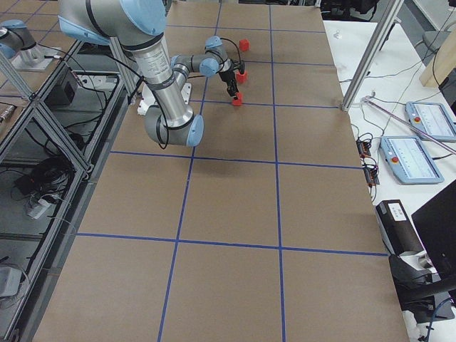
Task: Form red blocks into L shape at center
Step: 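Carry the red cube with the right gripper to the table center, then release the cube at center and withdraw the right gripper while the left arm moves in, then lower the left gripper over the middle red cube, then close the left gripper on the middle red cube and lift it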
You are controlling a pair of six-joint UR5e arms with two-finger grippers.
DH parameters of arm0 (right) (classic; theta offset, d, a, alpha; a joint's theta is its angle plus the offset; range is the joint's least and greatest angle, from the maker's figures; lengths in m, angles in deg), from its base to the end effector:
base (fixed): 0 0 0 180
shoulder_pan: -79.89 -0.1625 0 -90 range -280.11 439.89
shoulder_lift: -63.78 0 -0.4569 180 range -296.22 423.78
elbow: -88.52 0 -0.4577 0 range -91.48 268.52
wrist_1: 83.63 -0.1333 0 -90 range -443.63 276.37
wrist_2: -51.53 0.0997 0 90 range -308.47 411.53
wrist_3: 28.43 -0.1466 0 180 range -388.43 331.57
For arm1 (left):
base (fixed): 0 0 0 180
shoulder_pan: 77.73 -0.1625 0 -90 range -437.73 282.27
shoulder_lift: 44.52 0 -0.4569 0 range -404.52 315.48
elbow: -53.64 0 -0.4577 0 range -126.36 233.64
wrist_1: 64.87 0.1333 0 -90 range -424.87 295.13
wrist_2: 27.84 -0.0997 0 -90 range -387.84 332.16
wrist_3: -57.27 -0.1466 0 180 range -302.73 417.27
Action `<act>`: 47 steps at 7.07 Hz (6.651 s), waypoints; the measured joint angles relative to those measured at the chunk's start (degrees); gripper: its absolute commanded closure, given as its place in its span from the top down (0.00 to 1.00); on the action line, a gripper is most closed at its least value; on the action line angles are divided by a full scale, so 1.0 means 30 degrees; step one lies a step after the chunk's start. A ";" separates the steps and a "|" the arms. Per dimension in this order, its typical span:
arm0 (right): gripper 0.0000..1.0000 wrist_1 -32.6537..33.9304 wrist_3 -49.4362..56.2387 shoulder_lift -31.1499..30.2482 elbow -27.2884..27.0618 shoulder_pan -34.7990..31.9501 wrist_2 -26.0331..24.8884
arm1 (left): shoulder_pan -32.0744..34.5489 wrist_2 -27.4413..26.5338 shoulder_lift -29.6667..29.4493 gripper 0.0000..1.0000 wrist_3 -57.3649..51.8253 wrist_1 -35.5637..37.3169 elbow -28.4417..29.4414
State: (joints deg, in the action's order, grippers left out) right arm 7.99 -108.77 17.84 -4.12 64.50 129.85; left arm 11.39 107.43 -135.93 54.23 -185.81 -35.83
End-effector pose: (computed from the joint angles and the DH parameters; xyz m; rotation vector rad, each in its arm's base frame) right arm -0.7316 -0.3704 0.1885 0.3590 -0.7242 0.1747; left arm -0.0198 -0.6084 0.6473 0.5411 0.7603 0.2827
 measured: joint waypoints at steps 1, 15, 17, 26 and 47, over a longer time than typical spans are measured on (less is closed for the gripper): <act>0.58 0.0010 0.0003 -0.0027 0.0010 0.0025 -0.0003 | 0.0000 0.0000 0.0000 1.00 -0.0007 0.0000 0.0025; 1.00 0.1997 1.0039 -0.4240 -0.5002 -1.1815 1.0352 | -0.7434 -0.0208 -0.1573 1.00 0.8697 -0.3028 -0.2936; 1.00 0.1955 1.5910 -0.6771 -0.4911 -1.5813 1.3045 | -1.0950 -0.1912 -0.2588 1.00 1.2924 -0.3251 -0.3674; 1.00 0.1949 2.9471 -1.2552 -0.2565 -2.4176 1.7118 | -1.9124 -1.0487 -0.6586 0.98 1.6681 0.3009 -0.4017; 1.00 0.1950 2.9301 -1.2597 -0.2548 -2.4167 1.7105 | -1.9646 -0.9313 -0.7927 0.99 1.8799 0.9532 -0.5461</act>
State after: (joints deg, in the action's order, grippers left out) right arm 13.84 -20.87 -19.96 -11.76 -8.00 181.17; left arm -47.55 79.49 -159.71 110.62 -157.21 -52.21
